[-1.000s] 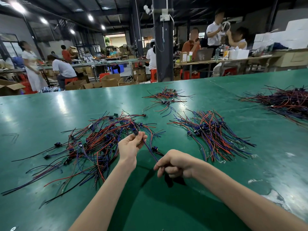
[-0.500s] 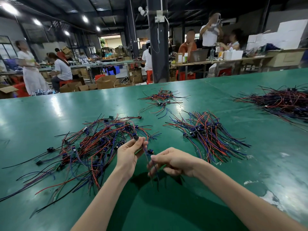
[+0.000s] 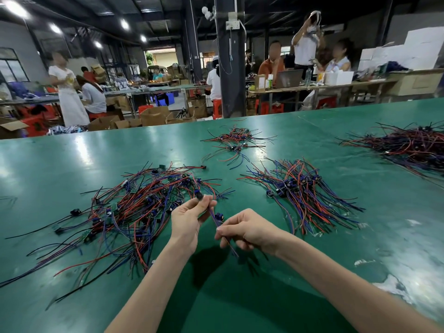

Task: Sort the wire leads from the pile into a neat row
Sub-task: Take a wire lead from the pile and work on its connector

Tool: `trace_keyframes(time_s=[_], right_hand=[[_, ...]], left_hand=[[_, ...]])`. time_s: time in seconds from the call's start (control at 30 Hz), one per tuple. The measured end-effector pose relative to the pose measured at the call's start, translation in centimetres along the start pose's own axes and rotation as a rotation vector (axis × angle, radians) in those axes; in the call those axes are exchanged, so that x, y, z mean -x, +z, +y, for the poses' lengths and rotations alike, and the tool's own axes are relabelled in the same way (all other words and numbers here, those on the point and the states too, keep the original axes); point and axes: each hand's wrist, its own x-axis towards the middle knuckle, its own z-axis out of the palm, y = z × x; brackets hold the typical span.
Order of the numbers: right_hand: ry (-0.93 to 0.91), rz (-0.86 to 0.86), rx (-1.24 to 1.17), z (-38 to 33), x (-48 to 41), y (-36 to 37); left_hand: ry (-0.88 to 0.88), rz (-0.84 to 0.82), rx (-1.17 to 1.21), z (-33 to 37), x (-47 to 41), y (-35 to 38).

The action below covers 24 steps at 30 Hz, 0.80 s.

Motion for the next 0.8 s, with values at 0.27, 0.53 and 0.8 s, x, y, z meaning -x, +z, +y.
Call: trace_keyframes(time_s=[0.27,0.53,0.8], right_hand=[[0.027,-0.03,0.069,-0.1,0.2,-0.3],[0.056,-0.087,0.145,-0.6,0.8,-0.2],[0.07,-0.085,0.182,-0.5,0.6,-0.1]], left_hand=[[0.045,0.044,-0.019,0.1,-0.4,-0.2],[0.046,0.081,-0.005,0.1,-0.9,-0.8],[0.039,0.107,-0.025,-0.1,-1.4,-1.2]])
